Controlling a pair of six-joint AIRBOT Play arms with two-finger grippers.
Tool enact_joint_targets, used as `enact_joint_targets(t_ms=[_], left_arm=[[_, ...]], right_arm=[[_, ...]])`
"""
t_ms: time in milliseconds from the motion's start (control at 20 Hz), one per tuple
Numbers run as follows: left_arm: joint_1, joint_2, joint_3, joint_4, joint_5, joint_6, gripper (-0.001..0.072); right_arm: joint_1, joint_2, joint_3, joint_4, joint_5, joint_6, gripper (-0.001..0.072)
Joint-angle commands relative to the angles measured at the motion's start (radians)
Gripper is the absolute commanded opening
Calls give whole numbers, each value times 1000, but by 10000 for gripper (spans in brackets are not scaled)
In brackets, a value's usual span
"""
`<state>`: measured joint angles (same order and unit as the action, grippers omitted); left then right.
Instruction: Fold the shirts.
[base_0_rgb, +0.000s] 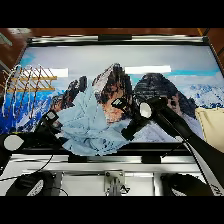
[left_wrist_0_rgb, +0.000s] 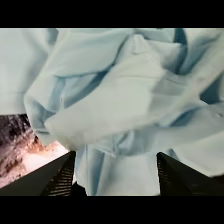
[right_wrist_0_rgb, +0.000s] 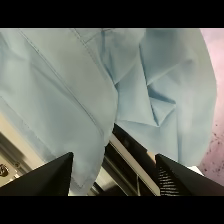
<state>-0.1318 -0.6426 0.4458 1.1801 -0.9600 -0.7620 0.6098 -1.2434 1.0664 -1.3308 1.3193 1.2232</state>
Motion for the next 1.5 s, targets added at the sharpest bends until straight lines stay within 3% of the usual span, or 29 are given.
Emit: enact_joint_targets(t_ms=[0,500,650,750,850,900,950,1000,1150,1250,1450], left_arm=[[-18,-96,6,2,125,13,577],[-18,-88,100,6,119,-92,576],[-18,-90,100,6,123,-92,575],[-18,-90,100,6,123,-92,575],[-18,-90,100,6,127,-92,576],[-18,-90,100,6,136,-92,576],[-18,-90,100,6,148,-92,575],[-18,-90,100,6,161,-92,575],[-16,-91,100,11,175,-92,575],[0,-95,100,11,175,-92,575],[53,-95,100,9,175,-92,575]], right_arm=[[8,-8,-3,51,55,-9,661],[84,-7,1,56,113,-8,661],[132,-8,2,-53,11,8,660],[148,-23,2,-139,-105,70,590],[145,-76,2,-160,-132,145,576],[145,-108,2,-155,-125,174,476],[145,-134,2,-131,-116,181,220],[145,-140,2,-107,-115,176,69],[140,-97,47,-13,-86,3,68],[85,-63,96,89,-26,-54,67],[-134,-63,121,494,70,-122,67]])
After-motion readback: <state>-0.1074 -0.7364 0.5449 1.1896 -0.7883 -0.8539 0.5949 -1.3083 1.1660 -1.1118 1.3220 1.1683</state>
